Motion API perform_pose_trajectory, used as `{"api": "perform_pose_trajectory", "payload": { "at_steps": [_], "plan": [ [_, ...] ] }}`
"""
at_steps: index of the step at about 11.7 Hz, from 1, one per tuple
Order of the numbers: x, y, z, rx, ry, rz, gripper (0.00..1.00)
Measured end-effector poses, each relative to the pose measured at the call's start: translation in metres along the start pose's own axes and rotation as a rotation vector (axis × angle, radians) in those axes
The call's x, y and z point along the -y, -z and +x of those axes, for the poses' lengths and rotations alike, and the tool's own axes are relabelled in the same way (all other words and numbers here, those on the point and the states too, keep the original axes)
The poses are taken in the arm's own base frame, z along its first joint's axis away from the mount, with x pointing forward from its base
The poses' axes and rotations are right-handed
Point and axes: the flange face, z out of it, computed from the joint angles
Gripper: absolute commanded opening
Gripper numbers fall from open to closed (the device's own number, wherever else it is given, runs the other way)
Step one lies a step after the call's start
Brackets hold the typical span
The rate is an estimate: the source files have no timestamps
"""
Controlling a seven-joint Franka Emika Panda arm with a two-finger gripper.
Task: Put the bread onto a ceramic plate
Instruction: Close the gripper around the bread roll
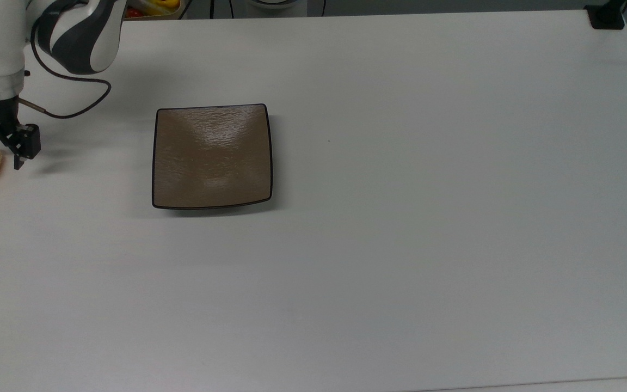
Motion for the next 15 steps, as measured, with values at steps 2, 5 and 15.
{"api": "perform_pose_trajectory", "payload": {
  "at_steps": [2,5,15],
  "plan": [
    [-0.01,-0.011,-0.003,-0.015,-0.012,-0.016,1.0],
    [-0.025,-0.024,-0.009,-0.021,-0.027,-0.037,1.0],
    [-0.021,-0.05,-0.011,-0.005,-0.016,-0.042,0.21]
  ]
}}
